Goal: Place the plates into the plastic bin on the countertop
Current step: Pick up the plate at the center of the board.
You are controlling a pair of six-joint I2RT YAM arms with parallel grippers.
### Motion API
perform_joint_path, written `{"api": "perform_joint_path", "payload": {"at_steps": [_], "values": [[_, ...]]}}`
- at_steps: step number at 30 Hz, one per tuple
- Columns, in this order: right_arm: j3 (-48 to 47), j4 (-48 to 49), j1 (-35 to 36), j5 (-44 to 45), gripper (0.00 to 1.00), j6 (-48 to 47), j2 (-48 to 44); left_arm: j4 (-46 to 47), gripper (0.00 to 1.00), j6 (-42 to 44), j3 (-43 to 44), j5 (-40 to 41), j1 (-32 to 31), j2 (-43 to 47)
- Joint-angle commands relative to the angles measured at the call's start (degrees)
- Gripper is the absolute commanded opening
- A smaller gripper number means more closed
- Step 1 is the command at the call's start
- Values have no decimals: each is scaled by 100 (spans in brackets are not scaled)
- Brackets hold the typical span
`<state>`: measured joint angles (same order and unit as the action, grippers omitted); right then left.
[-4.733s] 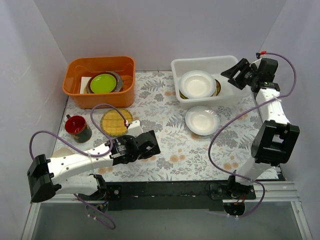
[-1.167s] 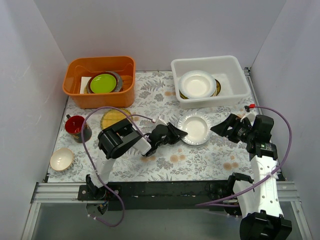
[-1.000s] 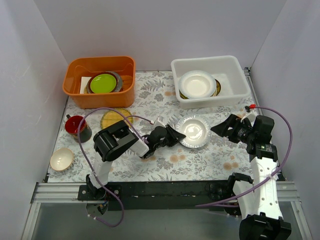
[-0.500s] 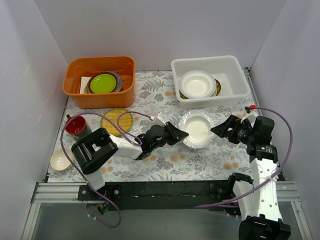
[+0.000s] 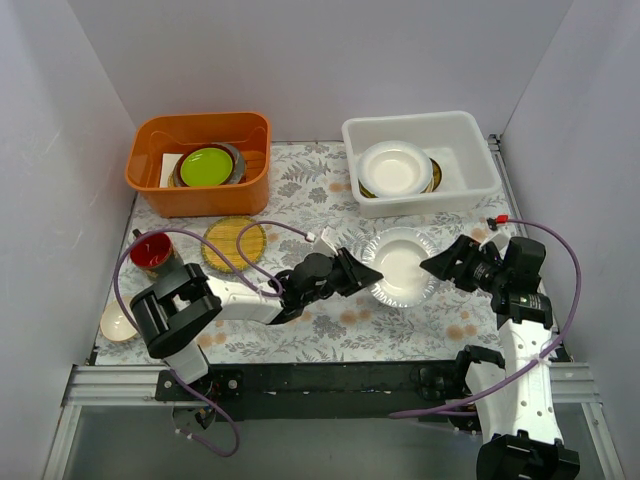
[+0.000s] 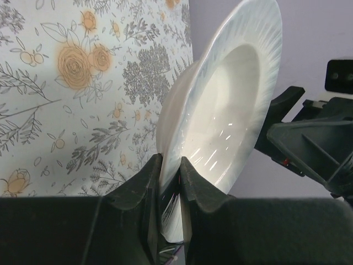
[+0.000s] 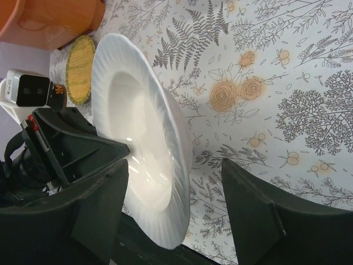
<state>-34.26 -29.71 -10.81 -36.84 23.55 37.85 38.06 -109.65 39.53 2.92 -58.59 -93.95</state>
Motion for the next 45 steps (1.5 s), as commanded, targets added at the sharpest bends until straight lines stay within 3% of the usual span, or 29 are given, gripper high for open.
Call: {"api": "perform_joint_path", "payload": {"at_steps": [1, 4, 9, 14, 19, 21, 25, 26, 28, 30, 33, 41, 45], "values": [[60, 299, -9, -148, 63, 35, -67, 544, 0, 31, 284, 51, -153, 342], [95, 343, -9, -148, 47, 44, -84, 702, 0, -39, 196, 51, -179, 395], [139, 423, -9, -174, 35, 18, -49, 694, 0, 22, 257, -2, -206, 448], [235, 563, -18, -341, 12, 9, -23, 615, 0, 101, 292, -72, -206, 501], [262, 642, -18, -447, 1, 44, -5, 422, 0, 101, 222, -20, -214, 614], [218, 669, -9, -456, 1, 53, 12, 273, 2, 145, 187, -11, -214, 659], [95, 616, -18, -456, 1, 9, 56, 62, 28, 303, 178, 24, -223, 799], [69, 607, -18, -482, 1, 0, 74, -44, 44, 329, 178, 77, -215, 852], [-1, 590, -9, -491, 1, -8, 91, -167, 55, 435, 239, 104, -223, 887], [-45, 589, -9, -534, 1, -8, 118, -457, 72, 540, 301, 191, -214, 940], [-116, 625, -9, -675, 1, 97, 196, -1141, 84, 707, 599, 375, -214, 932], [-660, 739, -9, -772, 1, 229, 531, -3286, 98, 1647, 1496, 1298, -214, 1002], [-898, 853, -9, -755, 1, 290, 706, -4059, 98, 2016, 1716, 1816, -214, 1159]]}}
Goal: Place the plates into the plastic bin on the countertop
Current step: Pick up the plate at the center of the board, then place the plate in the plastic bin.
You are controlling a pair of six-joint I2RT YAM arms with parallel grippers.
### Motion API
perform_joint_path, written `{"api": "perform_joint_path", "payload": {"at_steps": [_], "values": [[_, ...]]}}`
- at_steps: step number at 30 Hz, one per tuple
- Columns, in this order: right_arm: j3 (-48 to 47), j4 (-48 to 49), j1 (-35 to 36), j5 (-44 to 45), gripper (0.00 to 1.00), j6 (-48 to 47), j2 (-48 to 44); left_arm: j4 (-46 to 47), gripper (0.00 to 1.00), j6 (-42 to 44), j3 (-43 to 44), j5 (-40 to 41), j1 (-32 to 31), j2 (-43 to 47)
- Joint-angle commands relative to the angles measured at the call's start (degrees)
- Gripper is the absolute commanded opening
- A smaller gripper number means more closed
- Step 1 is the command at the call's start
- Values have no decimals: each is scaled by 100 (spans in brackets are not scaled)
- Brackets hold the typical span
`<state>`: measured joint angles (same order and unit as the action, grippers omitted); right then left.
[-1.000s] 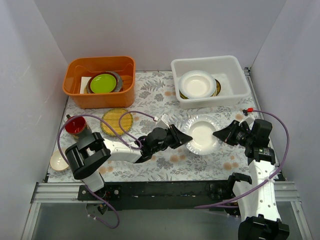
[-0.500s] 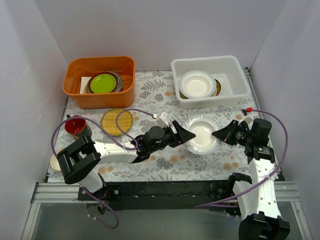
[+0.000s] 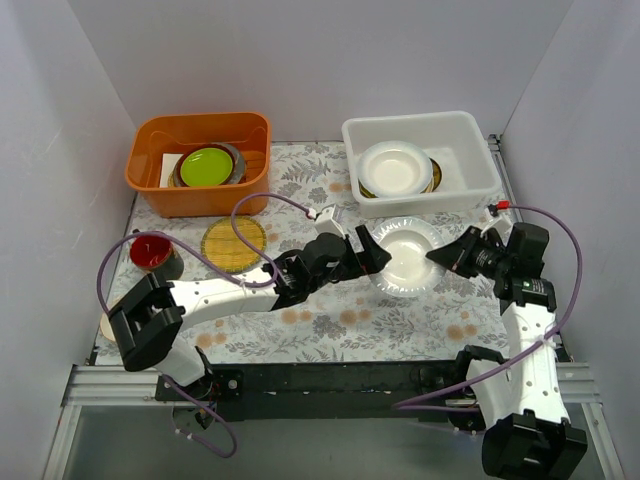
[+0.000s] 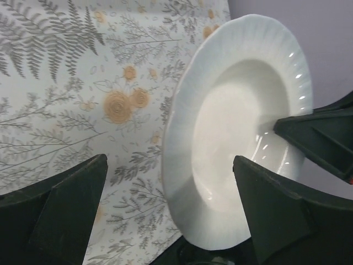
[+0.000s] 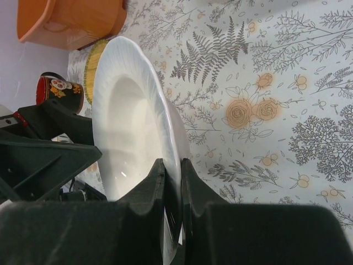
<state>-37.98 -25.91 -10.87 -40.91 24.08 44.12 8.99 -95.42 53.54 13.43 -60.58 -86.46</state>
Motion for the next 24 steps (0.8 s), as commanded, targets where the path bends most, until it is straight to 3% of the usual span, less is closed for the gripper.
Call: {"api": "perform_joint_path", "payload": {"at_steps": [1, 15, 24], "values": [[-614, 490, -2, -331, 1, 247, 149, -1372, 98, 699, 367, 827, -16, 462], [-1773, 1052, -2, 3, 1, 431, 1344, -2453, 98, 1332, 227, 1100, -51, 1684], [-2257, 1765, 24, 136, 1, 809, 2223, -3649, 98, 1482, 447, 1601, -77, 1817]]}}
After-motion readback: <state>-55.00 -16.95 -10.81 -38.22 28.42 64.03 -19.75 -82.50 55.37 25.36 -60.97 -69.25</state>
